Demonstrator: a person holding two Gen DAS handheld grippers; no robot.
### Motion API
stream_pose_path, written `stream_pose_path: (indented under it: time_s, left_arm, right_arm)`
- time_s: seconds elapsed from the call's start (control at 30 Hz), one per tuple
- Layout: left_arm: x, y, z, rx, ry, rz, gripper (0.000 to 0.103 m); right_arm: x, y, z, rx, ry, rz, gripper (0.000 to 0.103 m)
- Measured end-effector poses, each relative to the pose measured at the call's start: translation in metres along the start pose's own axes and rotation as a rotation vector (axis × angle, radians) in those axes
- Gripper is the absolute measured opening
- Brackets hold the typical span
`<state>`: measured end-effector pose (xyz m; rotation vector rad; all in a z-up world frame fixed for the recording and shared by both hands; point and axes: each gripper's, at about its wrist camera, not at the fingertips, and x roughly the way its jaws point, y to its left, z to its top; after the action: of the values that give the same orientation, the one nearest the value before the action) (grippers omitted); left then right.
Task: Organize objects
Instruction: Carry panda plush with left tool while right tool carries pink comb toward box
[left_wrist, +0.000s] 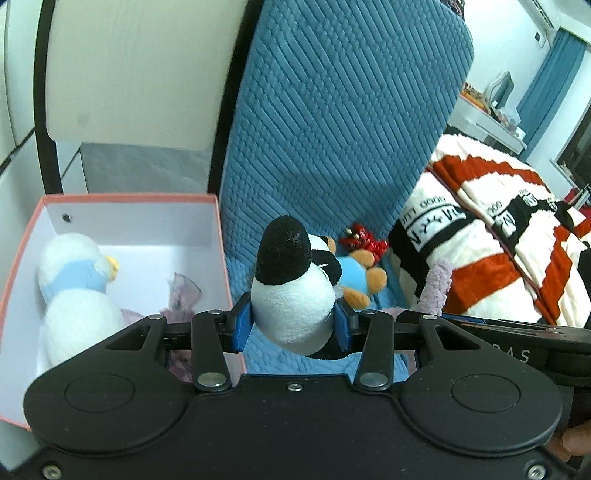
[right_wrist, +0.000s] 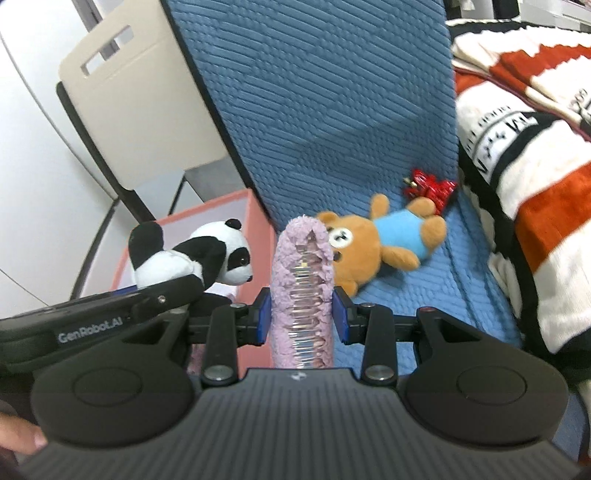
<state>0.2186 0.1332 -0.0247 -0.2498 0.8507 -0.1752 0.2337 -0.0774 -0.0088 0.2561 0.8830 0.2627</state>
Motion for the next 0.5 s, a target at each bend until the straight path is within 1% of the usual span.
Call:
stream_pose_path:
  time_s: [0.27,0.43,0.5]
  left_arm:
    - [-0.015,0.026,0.033,0.007,-0.046,0.011,0.042]
    - [-0.02,0.042,0.048,0.018,-0.065,0.019,0.042]
    - [-0.02,0.047,0.052,0.019,-0.072,0.027,0.042]
  right_arm:
    - [-0.003,0.04,0.012,-0.04,-0.035,0.037,0.038]
    - [0.001,0.066,0.018,-0.067,-0.037,0.076,0.038]
    - [0.005,0.077,0.019,-0.088,-0.04,0.077,0.038]
